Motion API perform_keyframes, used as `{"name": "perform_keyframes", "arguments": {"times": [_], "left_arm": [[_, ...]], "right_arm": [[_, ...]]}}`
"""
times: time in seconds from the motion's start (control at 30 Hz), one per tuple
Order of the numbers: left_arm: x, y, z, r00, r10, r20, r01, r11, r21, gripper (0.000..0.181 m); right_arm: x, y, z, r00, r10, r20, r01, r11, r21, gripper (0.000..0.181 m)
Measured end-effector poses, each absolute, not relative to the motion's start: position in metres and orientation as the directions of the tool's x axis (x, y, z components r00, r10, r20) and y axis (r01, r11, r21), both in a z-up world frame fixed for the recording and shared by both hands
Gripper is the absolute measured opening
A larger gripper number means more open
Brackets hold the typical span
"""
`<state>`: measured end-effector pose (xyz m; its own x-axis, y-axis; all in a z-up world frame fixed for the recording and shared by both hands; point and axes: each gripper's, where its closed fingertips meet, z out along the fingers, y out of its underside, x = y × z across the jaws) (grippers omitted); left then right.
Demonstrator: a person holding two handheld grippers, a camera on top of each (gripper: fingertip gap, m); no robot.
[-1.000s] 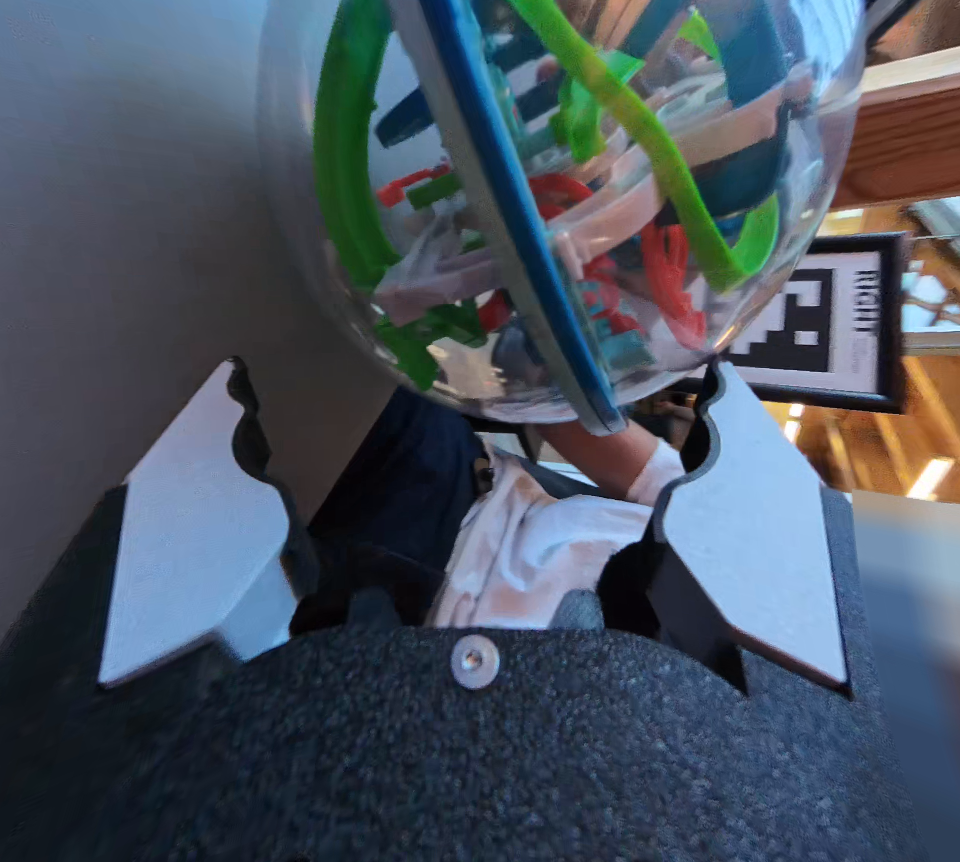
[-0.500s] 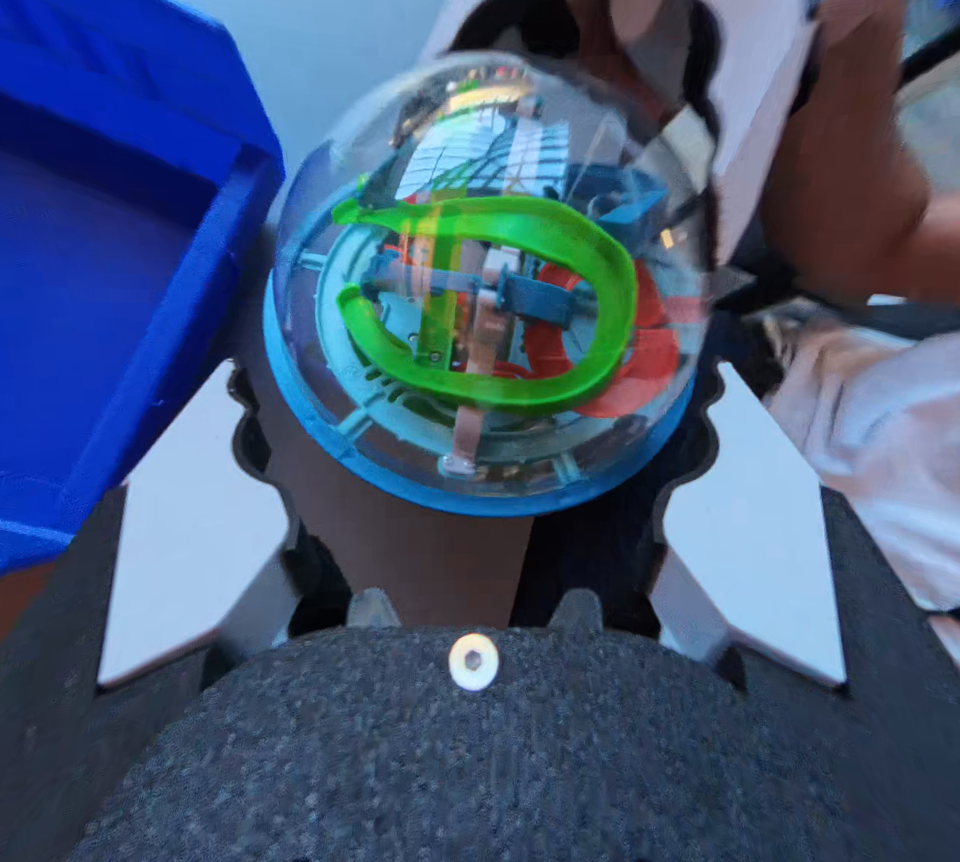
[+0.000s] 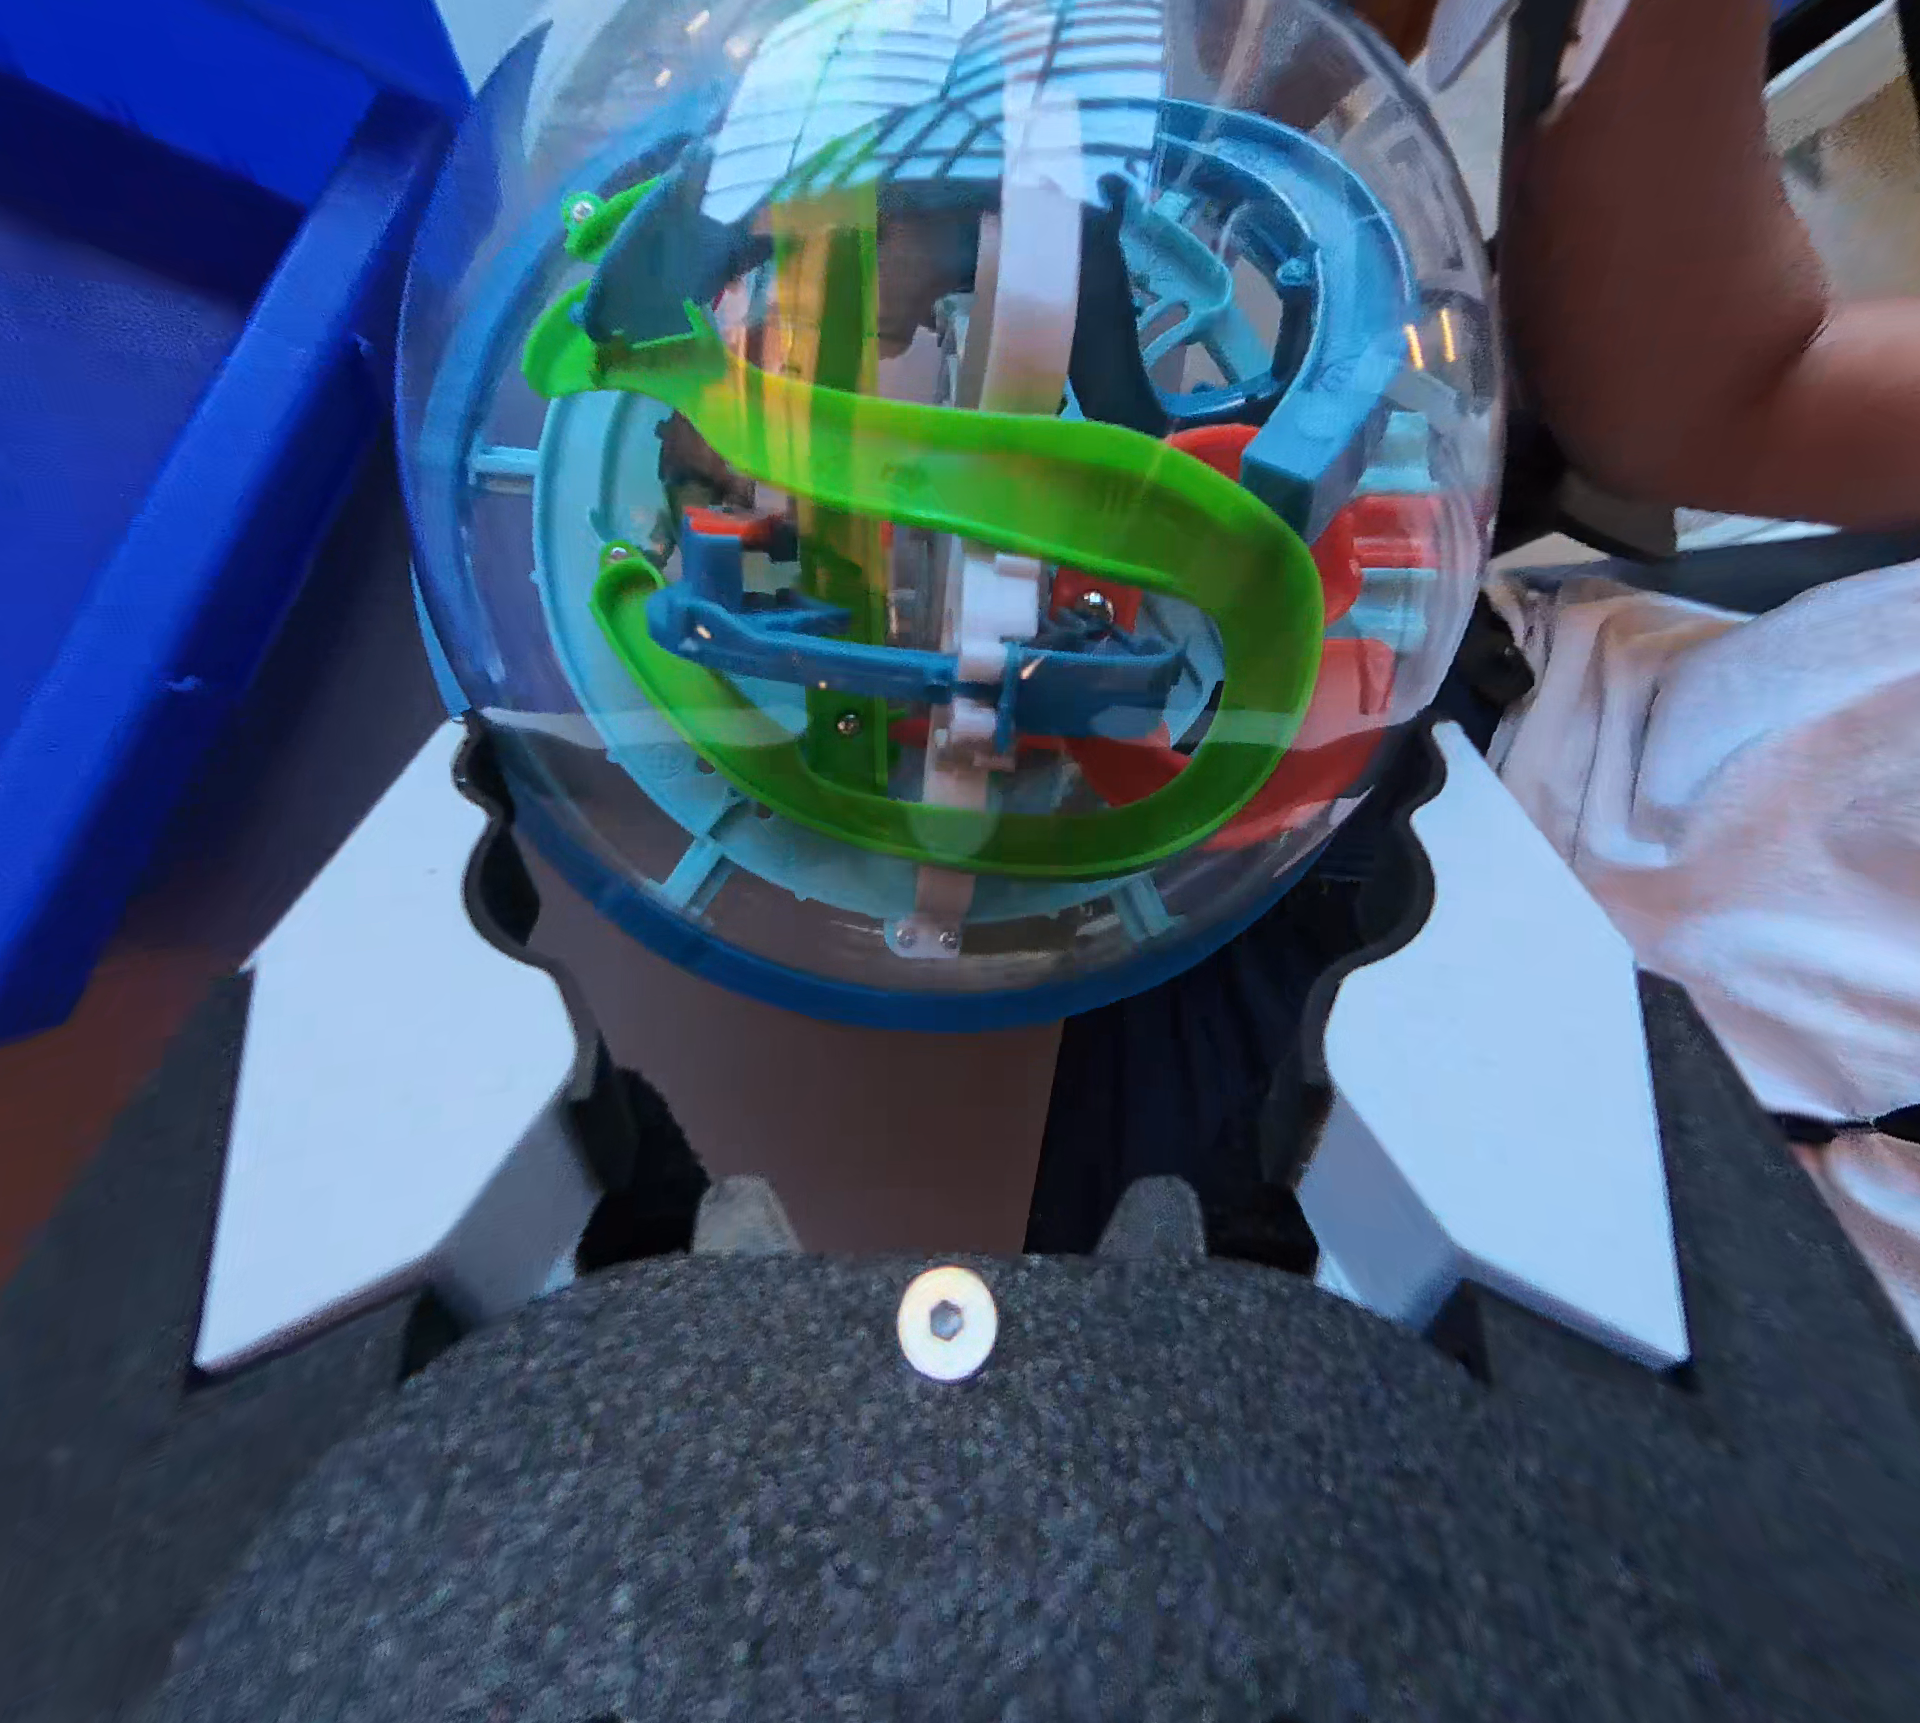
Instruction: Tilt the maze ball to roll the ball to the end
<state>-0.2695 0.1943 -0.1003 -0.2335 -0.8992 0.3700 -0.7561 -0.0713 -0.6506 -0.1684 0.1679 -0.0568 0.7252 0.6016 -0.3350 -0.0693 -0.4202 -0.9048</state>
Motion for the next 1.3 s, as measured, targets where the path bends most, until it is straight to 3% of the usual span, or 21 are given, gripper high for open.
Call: {"name": "perform_keyframes", "arguments": {"times": [0.17, 0.27, 0.33, 0.63, 1.07, 1.3], "left_arm": [[-0.280, 0.199, -0.106, -0.229, -0.886, 0.404, -0.680, -0.151, -0.718, 0.158], [-0.285, 0.198, -0.112, -0.228, -0.884, 0.408, -0.656, -0.170, -0.735, 0.158], [-0.287, 0.196, -0.117, -0.223, -0.882, 0.415, -0.644, -0.187, -0.742, 0.157], [-0.285, 0.165, -0.117, -0.301, -0.806, 0.510, -0.569, -0.277, -0.774, 0.157], [-0.282, 0.145, -0.100, -0.453, -0.758, 0.470, -0.461, -0.252, -0.851, 0.155], [-0.280, 0.140, -0.101, -0.399, -0.679, 0.616, -0.548, -0.362, -0.754, 0.155]], "right_arm": [[-0.184, 0.155, -0.101, 0.658, 0.646, -0.388, 0.005, -0.519, -0.855, 0.147], [-0.220, 0.162, -0.107, 0.589, 0.728, -0.350, 0.073, -0.480, -0.874, 0.141], [-0.232, 0.176, -0.114, 0.624, 0.731, -0.276, 0.109, -0.431, -0.896, 0.148], [-0.236, 0.171, -0.066, 0.664, 0.726, -0.179, 0.132, -0.350, -0.928, 0.155], [-0.248, 0.158, -0.025, 0.718, 0.695, -0.041, 0.194, -0.256, -0.947, 0.154], [-0.236, 0.161, -0.034, 0.716, 0.660, -0.229, 0.057, -0.383, -0.922, 0.154]]}}
